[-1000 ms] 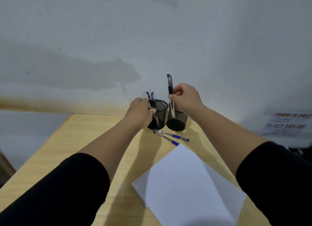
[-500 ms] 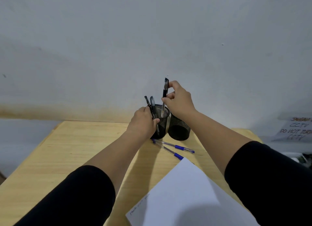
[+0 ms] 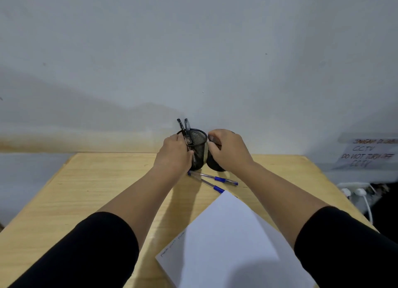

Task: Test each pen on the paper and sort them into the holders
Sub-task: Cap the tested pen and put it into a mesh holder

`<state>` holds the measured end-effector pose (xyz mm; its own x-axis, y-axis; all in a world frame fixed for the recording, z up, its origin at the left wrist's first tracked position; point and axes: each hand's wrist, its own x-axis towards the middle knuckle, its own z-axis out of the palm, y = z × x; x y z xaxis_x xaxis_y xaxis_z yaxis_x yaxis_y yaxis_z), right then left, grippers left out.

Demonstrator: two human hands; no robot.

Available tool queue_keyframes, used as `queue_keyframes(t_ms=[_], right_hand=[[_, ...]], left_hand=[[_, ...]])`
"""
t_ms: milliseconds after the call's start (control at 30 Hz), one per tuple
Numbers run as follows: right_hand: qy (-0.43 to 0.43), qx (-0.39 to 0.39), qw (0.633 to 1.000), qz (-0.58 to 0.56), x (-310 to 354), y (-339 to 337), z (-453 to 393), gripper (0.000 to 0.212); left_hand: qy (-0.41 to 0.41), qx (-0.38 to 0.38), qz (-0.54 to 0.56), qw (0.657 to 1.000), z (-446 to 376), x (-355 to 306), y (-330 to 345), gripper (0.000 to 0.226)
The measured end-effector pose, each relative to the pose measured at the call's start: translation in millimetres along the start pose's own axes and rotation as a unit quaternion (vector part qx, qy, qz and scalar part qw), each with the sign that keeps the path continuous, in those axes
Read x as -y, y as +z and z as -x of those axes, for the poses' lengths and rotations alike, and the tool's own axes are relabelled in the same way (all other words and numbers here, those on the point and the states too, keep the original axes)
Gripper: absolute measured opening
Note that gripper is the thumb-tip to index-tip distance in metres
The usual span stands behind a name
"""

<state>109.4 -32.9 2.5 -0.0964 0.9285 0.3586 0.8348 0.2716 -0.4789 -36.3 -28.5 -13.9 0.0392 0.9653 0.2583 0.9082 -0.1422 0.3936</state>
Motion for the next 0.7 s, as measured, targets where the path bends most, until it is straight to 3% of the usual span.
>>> queue_keyframes(t_ms=[133,333,433,700], right_hand=[[-0.009,0.023,1.000,-0.014,-11.6,0.6,40.4,0.024],[0.081,0.072,0.994,-0.020,-40.1,21.1,70.1,0.025],[0.111,0.077,0.991,-0.021,-48.0,31.3,74.3,0.020],[0.113,0.082,0.990,-0.011,-52.9,42.7,66.4,0.019]], left_hand=[[-0.008,0.006,-0.004,1.000,17.3,4.6,5.3,0.042],[-0.012,0.015,0.019,1.000,48.6,6.6,20.7,0.035],[0.009,0.052,0.005,0.999,60.9,2.3,31.6,0.038],[0.058,0.059,0.020,0.996,50.9,-2.9,65.2,0.030]])
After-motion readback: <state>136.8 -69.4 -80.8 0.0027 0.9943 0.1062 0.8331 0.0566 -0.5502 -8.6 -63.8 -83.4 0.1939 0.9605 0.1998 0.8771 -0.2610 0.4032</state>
